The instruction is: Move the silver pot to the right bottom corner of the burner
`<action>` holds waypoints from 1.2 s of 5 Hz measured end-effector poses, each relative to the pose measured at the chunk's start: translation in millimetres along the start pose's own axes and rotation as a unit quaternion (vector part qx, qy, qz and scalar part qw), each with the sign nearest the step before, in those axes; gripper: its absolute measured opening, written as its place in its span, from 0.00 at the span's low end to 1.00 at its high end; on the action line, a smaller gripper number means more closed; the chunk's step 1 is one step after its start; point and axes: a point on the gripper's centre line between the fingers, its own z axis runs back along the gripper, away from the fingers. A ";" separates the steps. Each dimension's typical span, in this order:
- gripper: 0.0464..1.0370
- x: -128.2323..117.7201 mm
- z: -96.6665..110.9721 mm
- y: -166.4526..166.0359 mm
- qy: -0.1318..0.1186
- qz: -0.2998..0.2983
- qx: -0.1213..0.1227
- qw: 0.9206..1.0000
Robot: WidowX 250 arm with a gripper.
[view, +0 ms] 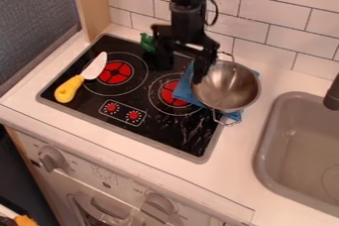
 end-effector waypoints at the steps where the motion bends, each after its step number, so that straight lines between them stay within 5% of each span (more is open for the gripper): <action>1: 0.92 1.1 -9.1 2.2 0.000 0.012 0.007 1.000; 3: 0.31 -2.2 -13.5 -1.6 -0.001 0.007 0.020 1.000; 4: 0.14 -1.2 -4.7 -1.8 -0.013 0.006 0.021 1.000; 6: 0.03 0.0 28.2 -13.0 -0.050 -0.013 -0.007 0.999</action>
